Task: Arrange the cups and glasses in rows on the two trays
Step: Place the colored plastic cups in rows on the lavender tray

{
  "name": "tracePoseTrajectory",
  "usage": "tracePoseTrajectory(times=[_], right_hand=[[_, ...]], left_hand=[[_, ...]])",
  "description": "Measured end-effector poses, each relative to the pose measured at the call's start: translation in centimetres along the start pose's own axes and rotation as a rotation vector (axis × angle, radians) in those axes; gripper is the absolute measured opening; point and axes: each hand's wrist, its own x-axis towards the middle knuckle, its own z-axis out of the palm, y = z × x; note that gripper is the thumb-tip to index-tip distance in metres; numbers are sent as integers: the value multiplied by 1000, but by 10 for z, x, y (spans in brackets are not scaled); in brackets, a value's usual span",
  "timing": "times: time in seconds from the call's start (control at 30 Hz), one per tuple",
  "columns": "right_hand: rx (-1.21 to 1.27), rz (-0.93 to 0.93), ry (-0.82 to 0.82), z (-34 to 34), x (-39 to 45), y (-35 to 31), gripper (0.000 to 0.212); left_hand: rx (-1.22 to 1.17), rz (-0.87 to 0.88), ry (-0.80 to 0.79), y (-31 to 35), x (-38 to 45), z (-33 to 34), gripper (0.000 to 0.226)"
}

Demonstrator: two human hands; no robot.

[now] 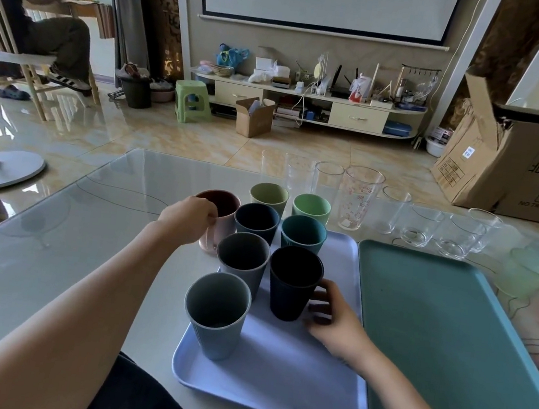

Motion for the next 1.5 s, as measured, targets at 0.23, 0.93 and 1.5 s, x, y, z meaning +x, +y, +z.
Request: tracePoseTrajectory(times=[0.23, 0.93, 1.5], right_hand=[[-12, 2, -9, -2, -6, -3, 55], [42, -495, 363, -13, -47, -125, 19], [352, -288, 9, -30, -123, -55, 68]], left_hand=[[-53, -116, 185, -3, -5, -10, 29], [-282, 141, 703, 143, -94, -88, 25], [-214, 165, 138, 94, -98, -56, 14]])
